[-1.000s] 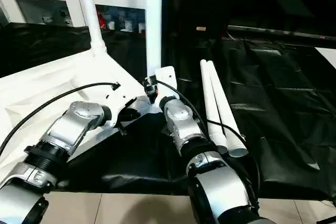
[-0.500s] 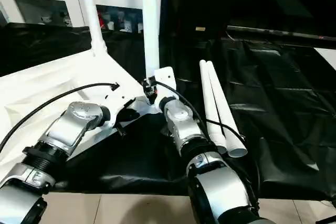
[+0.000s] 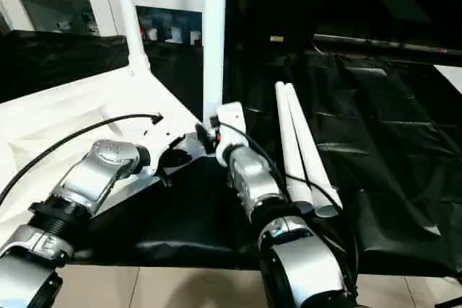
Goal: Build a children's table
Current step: Insert table leg to table base
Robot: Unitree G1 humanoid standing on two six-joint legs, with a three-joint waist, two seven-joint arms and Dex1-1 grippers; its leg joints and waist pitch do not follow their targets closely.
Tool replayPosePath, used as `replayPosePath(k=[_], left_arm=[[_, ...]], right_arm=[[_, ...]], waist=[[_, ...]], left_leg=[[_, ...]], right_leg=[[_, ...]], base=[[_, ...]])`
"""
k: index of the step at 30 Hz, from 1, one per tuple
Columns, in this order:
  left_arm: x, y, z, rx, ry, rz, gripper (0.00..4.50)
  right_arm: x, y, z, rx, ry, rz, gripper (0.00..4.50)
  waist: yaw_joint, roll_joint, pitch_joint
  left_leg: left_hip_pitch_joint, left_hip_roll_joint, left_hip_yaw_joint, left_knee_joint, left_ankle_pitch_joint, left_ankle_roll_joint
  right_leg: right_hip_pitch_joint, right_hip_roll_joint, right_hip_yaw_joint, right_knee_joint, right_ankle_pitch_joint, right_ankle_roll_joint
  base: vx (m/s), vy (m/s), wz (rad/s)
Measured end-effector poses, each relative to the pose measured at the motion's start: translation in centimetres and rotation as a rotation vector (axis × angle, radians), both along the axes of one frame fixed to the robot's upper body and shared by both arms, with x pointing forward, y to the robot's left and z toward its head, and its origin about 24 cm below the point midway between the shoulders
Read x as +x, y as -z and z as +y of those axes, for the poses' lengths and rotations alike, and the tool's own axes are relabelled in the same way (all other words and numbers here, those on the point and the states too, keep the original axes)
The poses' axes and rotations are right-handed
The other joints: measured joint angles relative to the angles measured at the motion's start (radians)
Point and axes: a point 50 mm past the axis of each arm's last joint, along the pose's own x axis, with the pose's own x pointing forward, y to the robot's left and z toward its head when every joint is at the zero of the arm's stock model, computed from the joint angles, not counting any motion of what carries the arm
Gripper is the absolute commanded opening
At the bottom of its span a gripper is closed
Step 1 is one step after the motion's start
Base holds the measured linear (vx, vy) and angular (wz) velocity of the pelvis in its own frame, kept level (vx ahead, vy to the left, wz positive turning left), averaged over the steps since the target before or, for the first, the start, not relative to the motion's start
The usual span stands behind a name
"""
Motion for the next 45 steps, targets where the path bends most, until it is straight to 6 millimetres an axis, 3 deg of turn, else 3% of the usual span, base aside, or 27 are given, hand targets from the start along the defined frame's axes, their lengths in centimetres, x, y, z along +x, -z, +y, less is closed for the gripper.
replayPosePath(k=[10,21,27,41,45], left_arm=[[0.0,-0.1,0.2,0.0,0.008,-0.007,0.0],[0.0,-0.2,0.3,0.0,0.014,-0.013,0.0],[0.1,-0.2,0.3,0.001,0.017,-0.016,0.0],[-0.5,-0.2,1.4,0.022,0.079,-0.048,0.0],[-0.5,-0.2,1.4,0.02,0.091,-0.048,0.0]], right_arm=[[0.1,-0.1,-0.1,0.031,-0.011,0.005,4.44],[0.1,-0.1,-0.3,0.041,-0.013,0.003,4.44],[0.0,-0.2,-0.1,0.045,-0.027,0.001,3.97],[-0.2,-0.1,0.1,0.042,-0.067,-0.015,3.97],[-0.2,-0.1,-0.2,0.043,-0.068,-0.021,3.59]], waist=[[-0.001,0.005,0.004],[0.0,0.005,0.006],[-0.001,0.005,0.006],[-0.002,0.006,0.006],[-0.002,0.006,0.006]], left_leg=[[0.0,0.001,0.002,0.0,0.0,0.0],[0.0,0.003,0.005,0.0,0.0,0.001],[0.0,0.009,0.016,0.0,0.004,0.006],[0.001,0.01,0.018,0.0,0.004,0.007],[0.001,0.01,0.018,0.0,0.005,0.007]], right_leg=[[-0.001,0.0,0.0,0.0,0.0,0.0],[-0.001,0.0,0.0,0.0,0.0,0.0],[-0.002,0.0,0.0,0.0,0.0,-0.001],[-0.002,0.0,0.0,0.001,-0.001,-0.002],[-0.002,0.0,0.0,0.0,-0.001,-0.002]], base=[[0.0,0.0,0.0],[0.0,0.0,0.0],[0.0,0.0,0.0],[0.0,0.0,0.0],[0.0,0.0,0.0]])
